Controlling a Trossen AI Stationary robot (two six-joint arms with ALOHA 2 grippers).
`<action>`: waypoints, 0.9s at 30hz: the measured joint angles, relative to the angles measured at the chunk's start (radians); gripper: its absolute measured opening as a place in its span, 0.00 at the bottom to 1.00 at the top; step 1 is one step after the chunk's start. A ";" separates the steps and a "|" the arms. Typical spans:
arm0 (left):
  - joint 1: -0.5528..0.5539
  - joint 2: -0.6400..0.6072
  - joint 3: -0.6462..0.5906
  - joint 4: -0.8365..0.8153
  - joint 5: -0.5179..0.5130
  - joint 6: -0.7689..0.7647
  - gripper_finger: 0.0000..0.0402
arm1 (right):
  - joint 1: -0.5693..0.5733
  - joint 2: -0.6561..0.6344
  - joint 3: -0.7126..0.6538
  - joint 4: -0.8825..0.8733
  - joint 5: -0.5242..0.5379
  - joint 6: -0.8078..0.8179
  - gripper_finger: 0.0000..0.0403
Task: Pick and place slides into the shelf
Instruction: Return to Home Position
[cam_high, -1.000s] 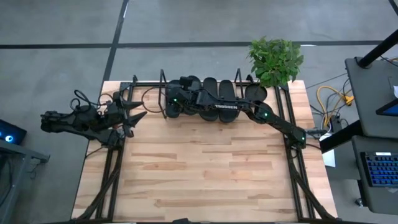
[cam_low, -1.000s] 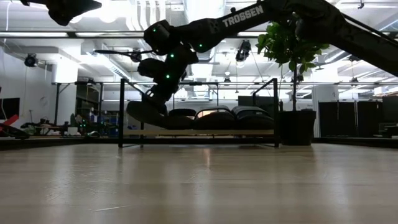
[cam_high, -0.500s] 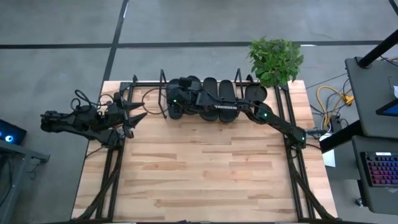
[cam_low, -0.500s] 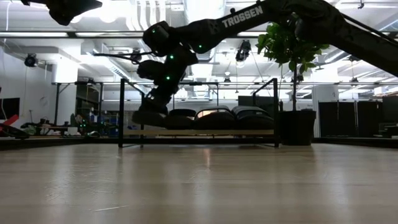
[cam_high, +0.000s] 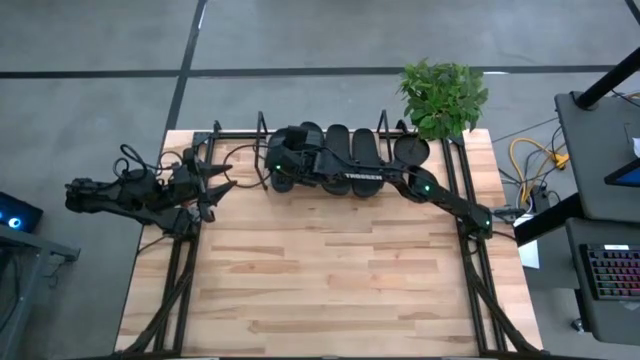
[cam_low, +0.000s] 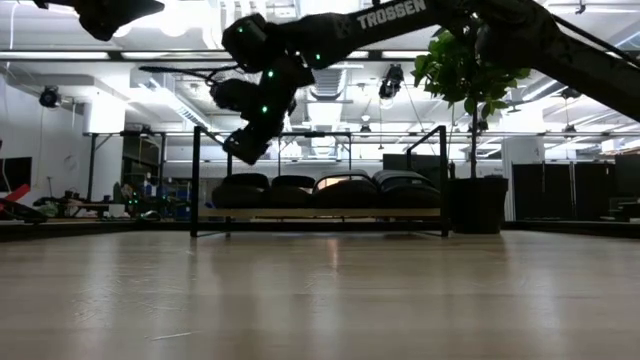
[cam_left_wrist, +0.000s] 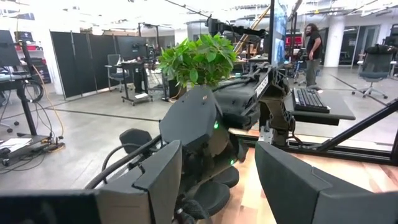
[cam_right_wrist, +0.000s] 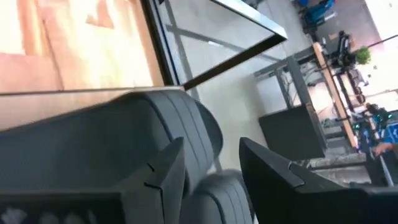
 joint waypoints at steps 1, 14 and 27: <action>0.000 0.000 0.000 0.000 0.003 0.000 0.47 | 0.006 -0.002 0.017 -0.041 -0.005 0.016 0.35; 0.000 -0.014 0.000 0.001 0.102 0.001 0.47 | 0.243 -0.239 -0.017 -0.339 -0.328 0.227 0.22; 0.001 -0.016 0.000 0.001 0.105 0.035 0.47 | 0.698 -0.789 -0.626 -0.177 -0.020 0.449 0.11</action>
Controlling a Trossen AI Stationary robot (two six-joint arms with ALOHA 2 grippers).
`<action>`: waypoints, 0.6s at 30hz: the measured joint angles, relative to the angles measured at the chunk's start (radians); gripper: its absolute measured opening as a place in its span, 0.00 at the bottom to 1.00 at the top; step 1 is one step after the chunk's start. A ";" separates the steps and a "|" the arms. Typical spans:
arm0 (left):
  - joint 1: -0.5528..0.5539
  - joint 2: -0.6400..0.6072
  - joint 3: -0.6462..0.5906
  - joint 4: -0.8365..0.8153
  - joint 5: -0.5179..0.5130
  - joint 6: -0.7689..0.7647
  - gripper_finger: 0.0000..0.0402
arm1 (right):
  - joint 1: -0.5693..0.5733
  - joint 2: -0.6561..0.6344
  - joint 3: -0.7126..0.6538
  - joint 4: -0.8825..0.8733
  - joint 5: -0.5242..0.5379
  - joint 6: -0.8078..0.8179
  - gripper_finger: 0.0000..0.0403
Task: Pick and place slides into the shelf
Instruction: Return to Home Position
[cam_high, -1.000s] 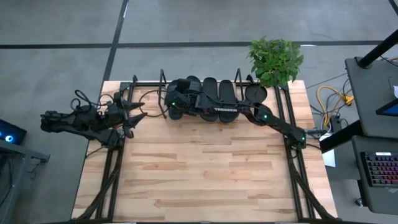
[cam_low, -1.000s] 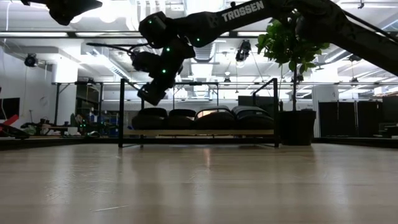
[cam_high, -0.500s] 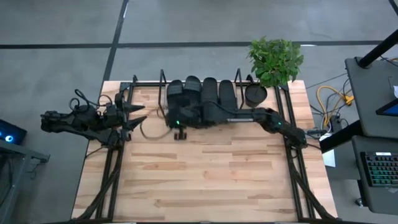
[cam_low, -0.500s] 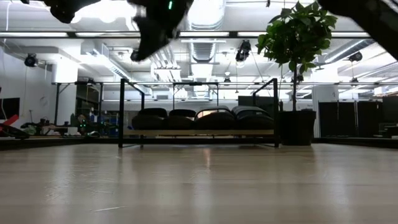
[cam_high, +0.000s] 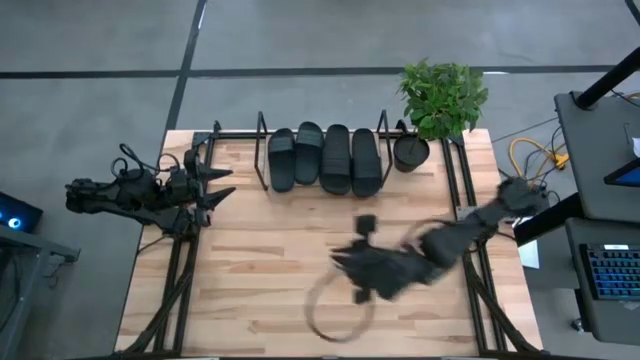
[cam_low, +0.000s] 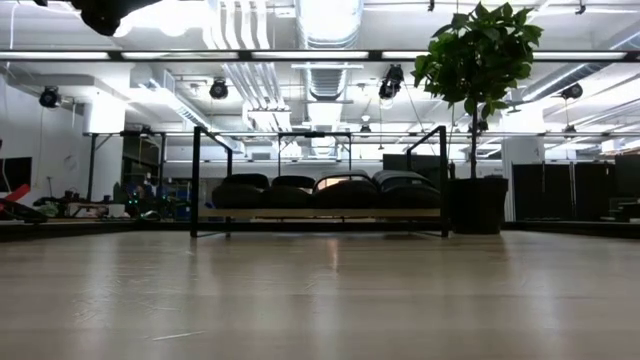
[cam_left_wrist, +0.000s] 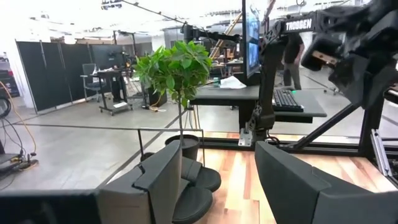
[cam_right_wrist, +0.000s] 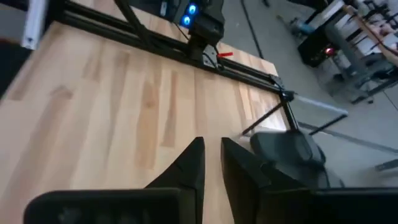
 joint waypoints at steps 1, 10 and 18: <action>0.000 0.001 0.000 0.001 0.000 0.000 0.47 | 0.030 -0.041 -0.070 0.033 0.028 0.030 0.11; 0.000 0.003 0.000 -0.001 0.000 -0.001 0.47 | 0.037 -0.250 -0.687 0.607 0.057 0.041 0.11; 0.000 0.009 0.000 0.001 0.000 0.000 0.47 | -0.342 -0.259 -0.932 1.117 -0.367 -0.172 0.09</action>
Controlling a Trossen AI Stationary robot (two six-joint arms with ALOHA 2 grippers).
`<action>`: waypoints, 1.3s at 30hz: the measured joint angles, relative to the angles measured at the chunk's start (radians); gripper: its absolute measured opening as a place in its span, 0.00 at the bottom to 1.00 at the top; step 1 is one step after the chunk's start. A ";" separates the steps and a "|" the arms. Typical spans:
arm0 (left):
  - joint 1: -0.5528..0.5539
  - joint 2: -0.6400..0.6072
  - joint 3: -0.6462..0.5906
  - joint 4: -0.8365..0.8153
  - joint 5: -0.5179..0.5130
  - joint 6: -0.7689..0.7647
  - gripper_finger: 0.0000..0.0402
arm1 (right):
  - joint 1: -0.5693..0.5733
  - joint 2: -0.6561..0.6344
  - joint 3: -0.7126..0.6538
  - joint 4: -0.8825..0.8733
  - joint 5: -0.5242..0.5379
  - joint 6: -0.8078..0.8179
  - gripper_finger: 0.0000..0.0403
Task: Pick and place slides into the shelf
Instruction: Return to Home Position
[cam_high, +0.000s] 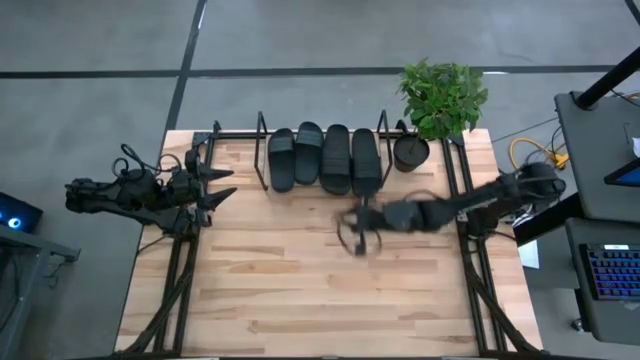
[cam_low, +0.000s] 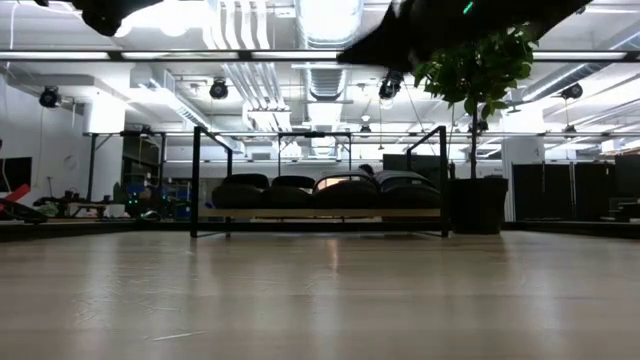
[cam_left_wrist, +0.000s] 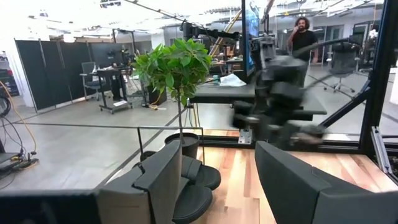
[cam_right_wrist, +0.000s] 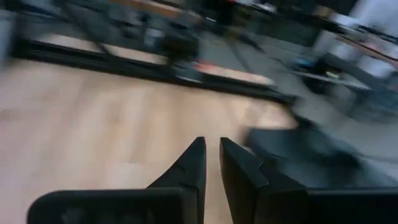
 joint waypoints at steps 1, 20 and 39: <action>0.000 0.000 0.000 0.000 0.000 0.002 0.47 | -0.043 -0.005 -0.005 -0.003 -0.002 -0.013 0.08; 0.000 -0.009 0.000 -0.002 -0.023 0.102 0.47 | -0.075 -0.833 -0.263 -0.398 0.005 -0.022 0.02; -0.001 0.000 -0.006 -0.004 -0.086 0.098 0.47 | -0.052 -1.380 -0.542 -0.598 -0.047 0.006 0.02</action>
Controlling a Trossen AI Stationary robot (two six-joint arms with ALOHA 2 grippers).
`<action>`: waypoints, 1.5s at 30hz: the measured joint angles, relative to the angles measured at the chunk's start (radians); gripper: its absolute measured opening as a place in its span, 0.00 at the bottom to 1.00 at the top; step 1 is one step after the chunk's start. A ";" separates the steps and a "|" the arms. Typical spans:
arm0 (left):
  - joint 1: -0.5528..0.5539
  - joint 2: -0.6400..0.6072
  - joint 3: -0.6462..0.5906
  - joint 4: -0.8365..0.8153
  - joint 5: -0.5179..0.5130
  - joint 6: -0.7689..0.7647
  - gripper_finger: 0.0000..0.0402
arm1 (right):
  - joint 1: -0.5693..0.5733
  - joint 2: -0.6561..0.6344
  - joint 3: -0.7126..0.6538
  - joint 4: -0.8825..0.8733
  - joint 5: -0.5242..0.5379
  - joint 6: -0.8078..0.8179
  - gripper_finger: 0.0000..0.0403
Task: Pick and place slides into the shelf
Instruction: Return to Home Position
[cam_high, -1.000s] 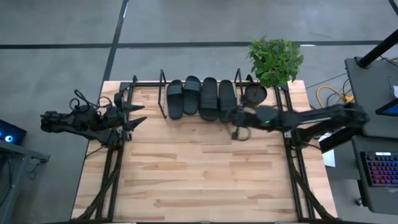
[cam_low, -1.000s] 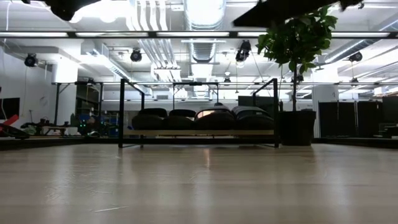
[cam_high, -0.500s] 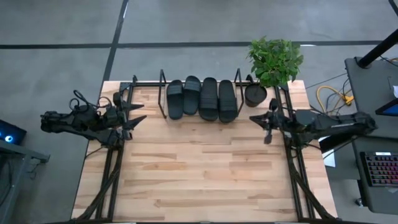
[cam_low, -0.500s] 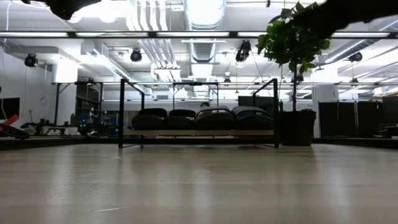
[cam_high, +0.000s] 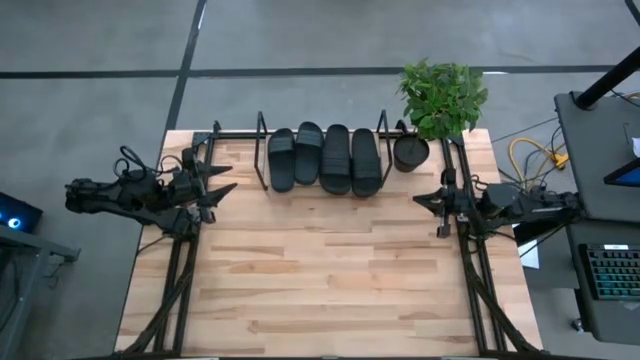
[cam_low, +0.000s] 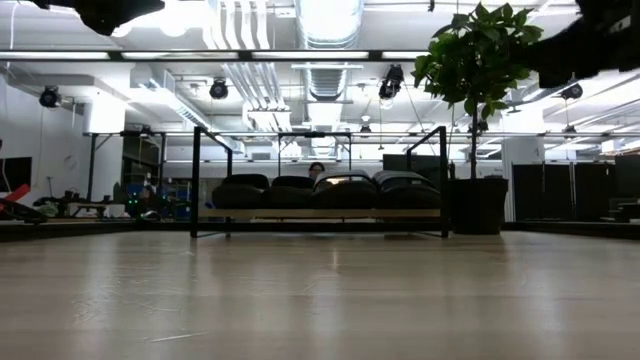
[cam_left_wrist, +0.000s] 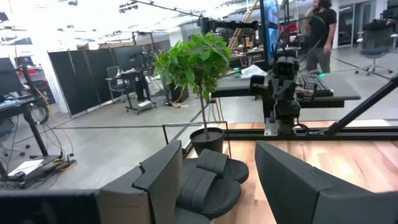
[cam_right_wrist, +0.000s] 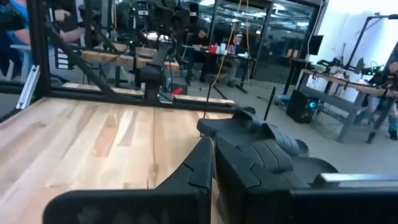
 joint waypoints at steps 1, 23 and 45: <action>0.000 0.001 -0.001 0.001 -0.001 0.000 0.47 | -0.002 -0.014 -0.022 0.018 0.000 -0.007 0.02; 0.001 -0.011 -0.054 0.037 -0.001 -0.001 0.47 | -0.211 -0.053 -0.138 0.112 -0.084 -0.026 0.02; 0.002 -0.006 -0.217 0.098 0.312 -0.122 0.17 | -0.212 -0.040 -0.192 0.142 -0.088 -0.018 0.02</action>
